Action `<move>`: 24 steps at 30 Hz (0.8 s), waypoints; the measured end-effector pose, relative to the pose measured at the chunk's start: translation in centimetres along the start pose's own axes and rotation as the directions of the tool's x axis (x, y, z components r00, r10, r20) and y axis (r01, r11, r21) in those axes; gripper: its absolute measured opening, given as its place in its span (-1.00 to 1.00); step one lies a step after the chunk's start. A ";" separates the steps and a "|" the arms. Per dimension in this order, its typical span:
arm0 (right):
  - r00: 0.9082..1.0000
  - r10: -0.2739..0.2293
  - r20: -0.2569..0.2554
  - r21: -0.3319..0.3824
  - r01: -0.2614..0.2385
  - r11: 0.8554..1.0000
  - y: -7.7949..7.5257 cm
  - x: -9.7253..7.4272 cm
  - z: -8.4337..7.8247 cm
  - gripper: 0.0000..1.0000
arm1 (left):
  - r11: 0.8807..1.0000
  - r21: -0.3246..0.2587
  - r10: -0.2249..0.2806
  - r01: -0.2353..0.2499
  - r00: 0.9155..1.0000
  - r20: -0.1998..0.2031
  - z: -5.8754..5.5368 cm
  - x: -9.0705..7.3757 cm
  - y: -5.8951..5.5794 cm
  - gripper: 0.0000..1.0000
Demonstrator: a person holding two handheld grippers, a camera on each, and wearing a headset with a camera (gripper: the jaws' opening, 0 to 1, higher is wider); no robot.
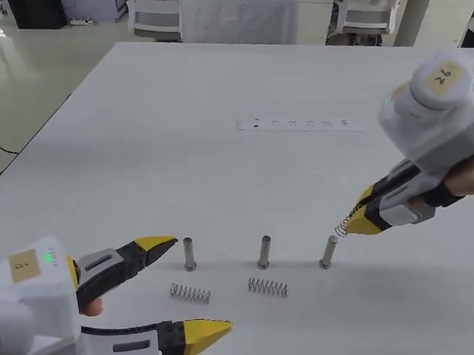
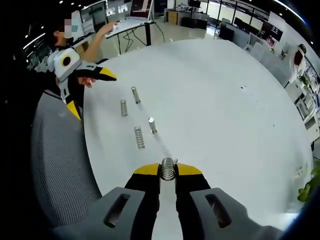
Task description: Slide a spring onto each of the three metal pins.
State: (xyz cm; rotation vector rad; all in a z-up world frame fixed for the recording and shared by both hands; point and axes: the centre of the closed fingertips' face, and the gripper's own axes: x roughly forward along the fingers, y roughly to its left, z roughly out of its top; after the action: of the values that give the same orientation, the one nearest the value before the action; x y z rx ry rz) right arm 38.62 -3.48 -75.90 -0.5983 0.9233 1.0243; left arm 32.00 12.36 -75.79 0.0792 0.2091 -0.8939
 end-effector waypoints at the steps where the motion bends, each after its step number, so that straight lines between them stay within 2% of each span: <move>1: 1.000 0.001 -0.001 -0.002 -0.001 1.000 0.0 0.0 0.1 -0.83 | 1.000 -0.005 0.007 -0.007 1.000 -0.003 -0.1 -0.1 0.1 0.37; 7: 1.000 0.002 -0.014 -0.015 -0.003 1.000 -0.1 0.3 0.3 -0.83 | 0.999 -0.023 0.029 -0.030 0.999 -0.019 -0.5 -0.4 0.6 0.40; 18: 0.997 0.005 -0.083 -0.040 -0.008 0.999 -0.6 1.6 -0.2 -0.83 | 0.993 -0.087 0.077 -0.083 0.994 -0.074 -1.9 -1.3 1.9 0.49; 24: 0.994 0.012 -0.108 -0.043 -0.016 0.999 -0.8 2.2 -0.3 -0.83 | 0.990 -0.104 0.081 -0.090 0.992 -0.092 -2.3 -1.4 2.0 0.52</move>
State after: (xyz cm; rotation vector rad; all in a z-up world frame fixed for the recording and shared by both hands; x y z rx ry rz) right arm 39.67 -3.06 -77.92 -0.6903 1.0030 1.0349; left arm 32.36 14.99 -77.79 0.0263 0.3335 -0.7926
